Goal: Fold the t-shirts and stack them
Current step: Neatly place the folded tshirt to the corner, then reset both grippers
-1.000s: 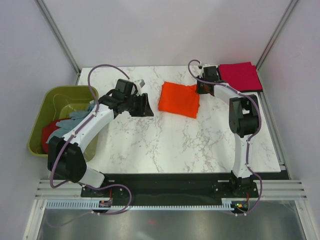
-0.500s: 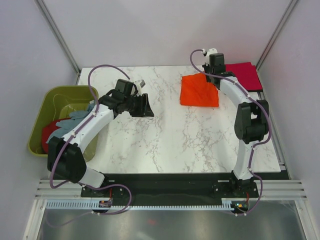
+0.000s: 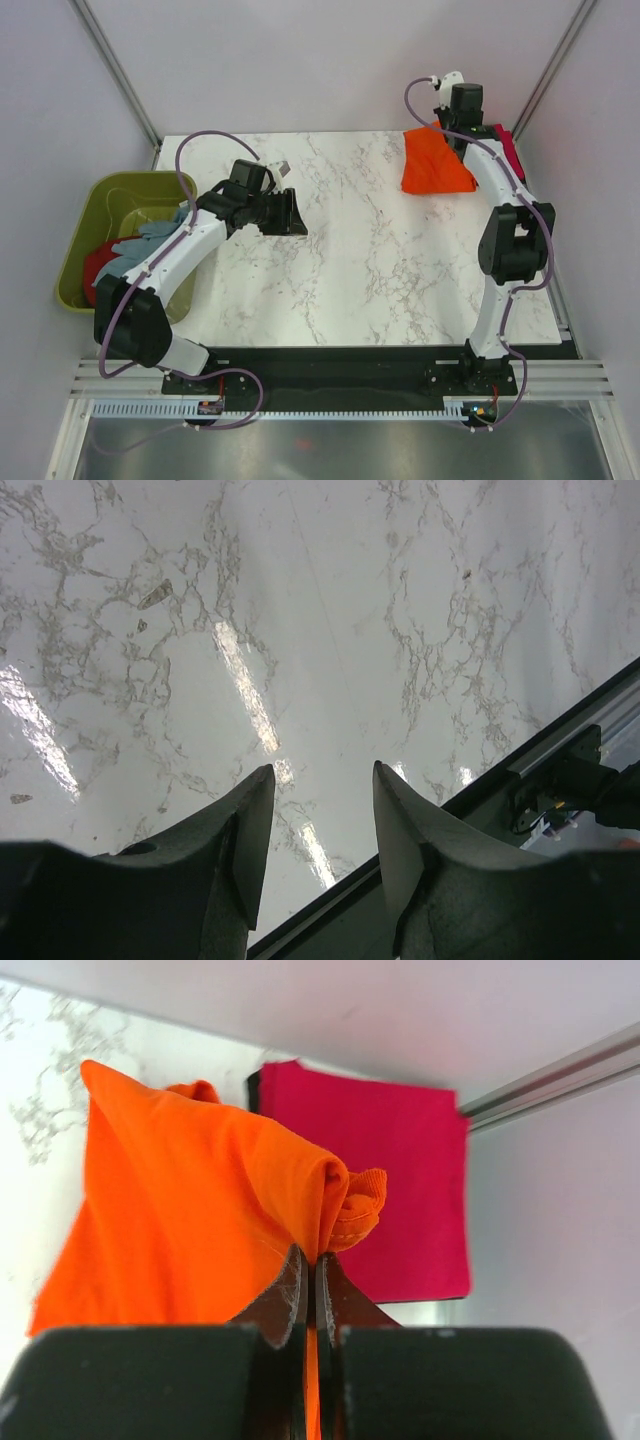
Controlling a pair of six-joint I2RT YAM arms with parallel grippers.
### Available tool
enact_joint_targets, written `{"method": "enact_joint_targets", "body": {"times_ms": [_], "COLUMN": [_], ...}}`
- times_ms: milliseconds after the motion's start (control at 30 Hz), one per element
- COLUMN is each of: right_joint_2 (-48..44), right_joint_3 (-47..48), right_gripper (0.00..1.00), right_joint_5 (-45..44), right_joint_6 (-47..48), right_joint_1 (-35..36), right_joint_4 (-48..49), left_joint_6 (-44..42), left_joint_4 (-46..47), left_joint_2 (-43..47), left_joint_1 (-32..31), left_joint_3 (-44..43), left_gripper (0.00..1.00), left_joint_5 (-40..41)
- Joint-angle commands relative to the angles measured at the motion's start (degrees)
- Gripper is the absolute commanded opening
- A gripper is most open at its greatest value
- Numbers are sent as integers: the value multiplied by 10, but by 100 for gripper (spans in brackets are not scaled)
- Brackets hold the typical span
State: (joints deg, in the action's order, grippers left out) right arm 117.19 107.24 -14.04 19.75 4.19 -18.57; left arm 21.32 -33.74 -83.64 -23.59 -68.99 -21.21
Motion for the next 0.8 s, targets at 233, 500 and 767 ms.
{"method": "enact_joint_targets", "body": {"times_ms": [233, 500, 767], "right_joint_2": [73, 297, 259], "right_joint_3": [156, 359, 299], "right_gripper": [0, 7, 66], "right_joint_5": [34, 15, 25], "right_joint_6": [83, 111, 58], "right_joint_1": [-75, -139, -130], "right_joint_4": [0, 141, 241], "left_joint_6": [-24, -22, -22], "left_joint_4": [7, 8, 10], "left_joint_2": [9, -8, -12], "left_joint_1": [1, 0, 0], "left_joint_3": [-5, -3, -2], "left_gripper": [52, 53, 53], "left_joint_5": [-35, -48, -43]}}
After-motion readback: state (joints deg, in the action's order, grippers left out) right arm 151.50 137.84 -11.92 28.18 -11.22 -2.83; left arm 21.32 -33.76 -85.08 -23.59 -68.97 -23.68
